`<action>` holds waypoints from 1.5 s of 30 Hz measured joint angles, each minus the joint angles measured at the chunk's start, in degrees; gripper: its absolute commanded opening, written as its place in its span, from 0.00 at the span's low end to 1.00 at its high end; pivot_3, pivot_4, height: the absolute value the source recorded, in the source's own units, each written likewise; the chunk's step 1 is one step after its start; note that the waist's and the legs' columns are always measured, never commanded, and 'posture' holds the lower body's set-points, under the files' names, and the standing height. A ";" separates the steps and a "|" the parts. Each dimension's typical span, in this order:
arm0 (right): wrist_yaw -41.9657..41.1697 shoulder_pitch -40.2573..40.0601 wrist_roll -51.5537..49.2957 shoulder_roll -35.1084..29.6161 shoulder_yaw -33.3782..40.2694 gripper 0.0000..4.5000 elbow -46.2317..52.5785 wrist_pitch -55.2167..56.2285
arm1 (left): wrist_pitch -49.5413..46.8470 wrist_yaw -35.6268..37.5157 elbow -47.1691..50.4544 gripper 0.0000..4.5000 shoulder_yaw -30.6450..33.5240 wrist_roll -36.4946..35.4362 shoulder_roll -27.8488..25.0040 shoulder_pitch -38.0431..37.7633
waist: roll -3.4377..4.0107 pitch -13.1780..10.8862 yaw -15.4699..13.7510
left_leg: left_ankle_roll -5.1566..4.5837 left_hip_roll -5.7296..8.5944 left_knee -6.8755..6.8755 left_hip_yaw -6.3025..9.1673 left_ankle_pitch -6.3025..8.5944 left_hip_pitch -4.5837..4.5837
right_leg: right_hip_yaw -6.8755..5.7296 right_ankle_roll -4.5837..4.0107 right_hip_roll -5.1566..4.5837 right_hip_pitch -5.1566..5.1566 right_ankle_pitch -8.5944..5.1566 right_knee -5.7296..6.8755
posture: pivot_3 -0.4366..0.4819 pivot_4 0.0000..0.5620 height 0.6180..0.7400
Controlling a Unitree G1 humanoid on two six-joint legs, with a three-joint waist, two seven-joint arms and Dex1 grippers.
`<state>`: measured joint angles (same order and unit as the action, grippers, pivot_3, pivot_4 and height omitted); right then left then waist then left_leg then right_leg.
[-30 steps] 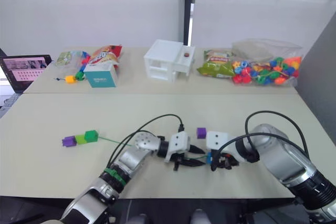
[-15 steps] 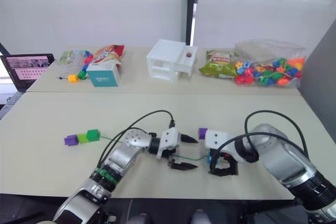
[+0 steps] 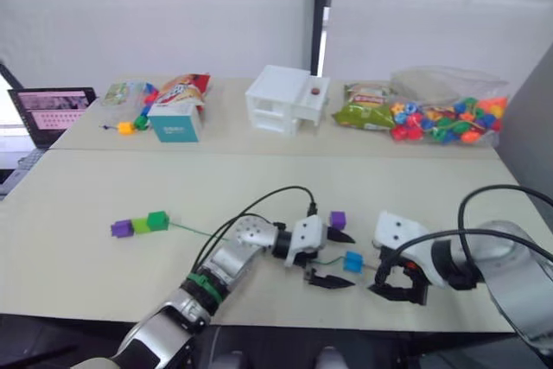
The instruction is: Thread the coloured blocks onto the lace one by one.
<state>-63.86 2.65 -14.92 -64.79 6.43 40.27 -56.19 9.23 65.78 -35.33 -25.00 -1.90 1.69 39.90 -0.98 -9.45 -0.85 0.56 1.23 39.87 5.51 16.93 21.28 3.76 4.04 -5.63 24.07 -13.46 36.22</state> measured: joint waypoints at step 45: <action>9.78 5.41 3.62 2.39 -14.78 0.00 -10.95 11.87 | 4.94 -0.49 -10.67 0.31 1.08 4.28 1.67 5.05 | -0.01 0.00 0.36 | 0.00 -0.01 -0.01 -0.01 0.00 -0.07 | 0.01 0.01 0.02 -0.01 0.01 0.01 | 0.48 0.27 1.00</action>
<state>-54.08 8.06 -11.30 -62.40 -8.35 29.32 -44.32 14.17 65.29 -45.99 -23.92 2.37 3.36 44.95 -1.00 -9.45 -0.48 0.56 1.22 39.86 5.50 16.93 21.21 3.77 4.06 -5.60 24.06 -13.46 36.23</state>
